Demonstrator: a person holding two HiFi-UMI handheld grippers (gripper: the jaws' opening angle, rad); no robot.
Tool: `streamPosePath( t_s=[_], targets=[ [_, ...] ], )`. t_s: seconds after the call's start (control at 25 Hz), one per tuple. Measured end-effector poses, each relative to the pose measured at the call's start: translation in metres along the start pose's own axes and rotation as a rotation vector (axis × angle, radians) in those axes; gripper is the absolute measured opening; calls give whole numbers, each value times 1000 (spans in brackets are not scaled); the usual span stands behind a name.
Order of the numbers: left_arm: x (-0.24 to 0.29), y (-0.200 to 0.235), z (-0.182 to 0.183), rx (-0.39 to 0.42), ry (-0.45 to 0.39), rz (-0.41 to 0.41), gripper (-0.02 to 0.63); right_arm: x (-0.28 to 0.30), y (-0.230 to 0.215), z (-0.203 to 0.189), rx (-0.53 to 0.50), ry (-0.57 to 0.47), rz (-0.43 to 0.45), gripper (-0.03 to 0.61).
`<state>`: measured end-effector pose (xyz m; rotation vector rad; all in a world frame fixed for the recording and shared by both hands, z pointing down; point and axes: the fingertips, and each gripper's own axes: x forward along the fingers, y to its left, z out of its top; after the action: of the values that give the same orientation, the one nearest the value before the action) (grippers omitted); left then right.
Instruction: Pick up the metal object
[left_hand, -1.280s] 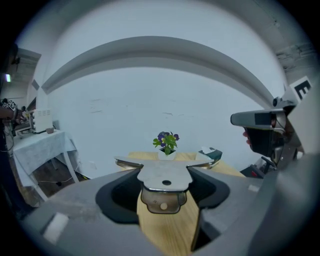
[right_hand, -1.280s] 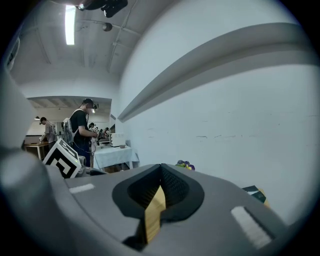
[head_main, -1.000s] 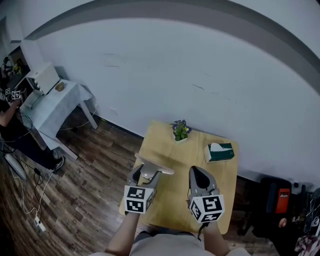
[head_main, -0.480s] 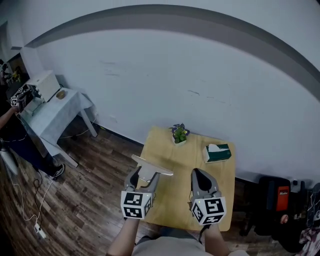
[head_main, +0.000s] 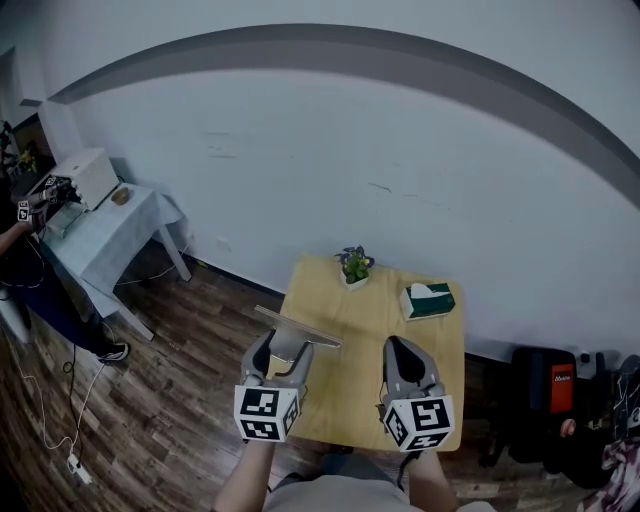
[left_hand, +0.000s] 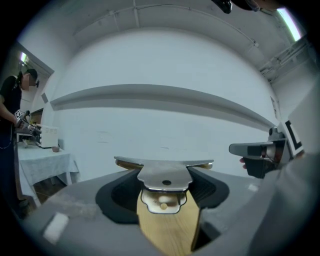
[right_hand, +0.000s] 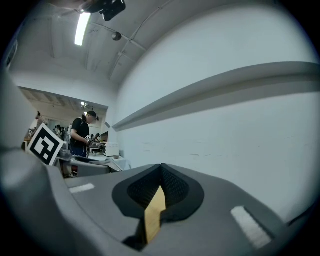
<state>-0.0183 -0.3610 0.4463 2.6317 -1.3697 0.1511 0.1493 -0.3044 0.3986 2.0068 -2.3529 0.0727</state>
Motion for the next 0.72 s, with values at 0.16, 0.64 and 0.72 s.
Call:
streamPosePath(
  t_s=[0.16,0.64,0.72],
  targets=[
    [-18,-2,10,6,-35,4,304,-15,8,5,-7,-15,-6,2],
    [-64,-9,34,40,-121,17,302,-52,28,22,-26,-63,-17,2],
    [-71,-11,38,51,-134,18,302,-58,30,25,-29,-75,-24,2]
  ],
)
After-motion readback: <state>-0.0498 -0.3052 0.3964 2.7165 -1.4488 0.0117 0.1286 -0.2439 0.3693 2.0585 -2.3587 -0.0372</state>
